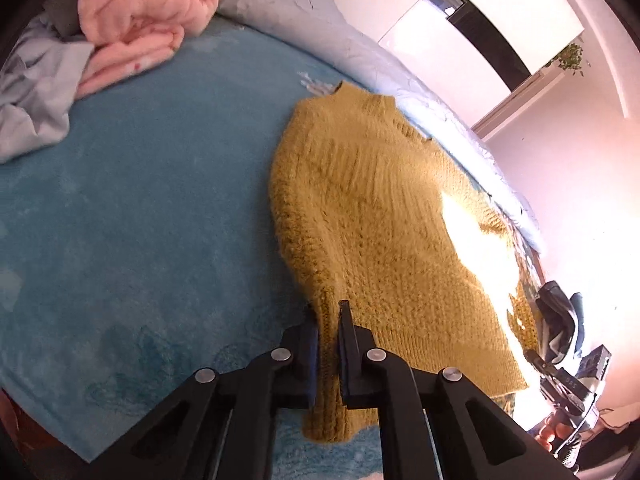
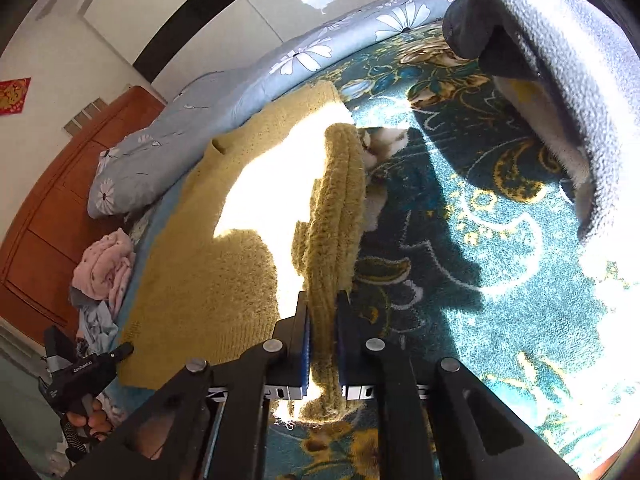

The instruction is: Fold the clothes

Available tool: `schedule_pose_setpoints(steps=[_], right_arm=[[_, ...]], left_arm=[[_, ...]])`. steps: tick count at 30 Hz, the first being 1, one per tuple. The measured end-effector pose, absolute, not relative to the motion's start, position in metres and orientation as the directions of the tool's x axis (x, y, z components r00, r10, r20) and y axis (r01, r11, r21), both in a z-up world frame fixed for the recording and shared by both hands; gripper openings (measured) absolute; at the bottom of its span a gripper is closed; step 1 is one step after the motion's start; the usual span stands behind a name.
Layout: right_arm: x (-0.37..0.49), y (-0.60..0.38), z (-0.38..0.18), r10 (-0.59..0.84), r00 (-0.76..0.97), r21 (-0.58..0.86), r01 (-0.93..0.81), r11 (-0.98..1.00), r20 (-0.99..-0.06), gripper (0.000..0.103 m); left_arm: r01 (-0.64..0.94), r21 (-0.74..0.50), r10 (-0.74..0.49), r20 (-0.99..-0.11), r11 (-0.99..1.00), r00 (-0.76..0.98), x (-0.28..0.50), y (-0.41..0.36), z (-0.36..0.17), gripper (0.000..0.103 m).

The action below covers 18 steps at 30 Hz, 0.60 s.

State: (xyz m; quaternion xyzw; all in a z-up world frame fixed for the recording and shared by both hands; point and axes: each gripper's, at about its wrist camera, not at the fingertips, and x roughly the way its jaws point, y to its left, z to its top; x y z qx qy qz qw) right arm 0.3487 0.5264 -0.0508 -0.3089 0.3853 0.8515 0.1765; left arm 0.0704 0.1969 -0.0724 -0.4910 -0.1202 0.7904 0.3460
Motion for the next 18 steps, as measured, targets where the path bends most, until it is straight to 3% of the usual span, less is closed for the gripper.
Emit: schedule_pose_setpoints(steps=[4,10,14,16,18], right_arm=[[0.356,0.513,-0.042,0.050,-0.754,0.534,-0.509,-0.675,-0.655,0.010],[0.356,0.511,-0.054,0.037,-0.717,0.499,-0.520,-0.693,-0.696,0.010],[0.355,0.512,-0.063,0.034,-0.689,0.473,-0.530,-0.704,-0.724,0.014],[0.353,0.509,-0.053,0.069,-0.669,0.413,-0.532,-0.739,-0.740,0.021],[0.352,0.505,-0.040,0.109,-0.653,0.343,-0.524,-0.780,-0.749,0.028]], left_arm=[[-0.475,-0.493,0.668,-0.662,-0.729,-0.339,0.075,0.187,-0.044,0.008],[-0.456,-0.453,0.610,-0.735,-0.766,-0.295,0.079,0.194,-0.080,0.008],[-0.458,-0.464,0.619,-0.733,-0.758,-0.282,0.081,0.189,-0.084,0.012],[-0.460,-0.478,0.631,-0.725,-0.749,-0.275,0.079,0.185,-0.076,0.018],[-0.472,-0.471,0.637,-0.711,-0.745,-0.296,0.076,0.180,-0.064,0.033]])
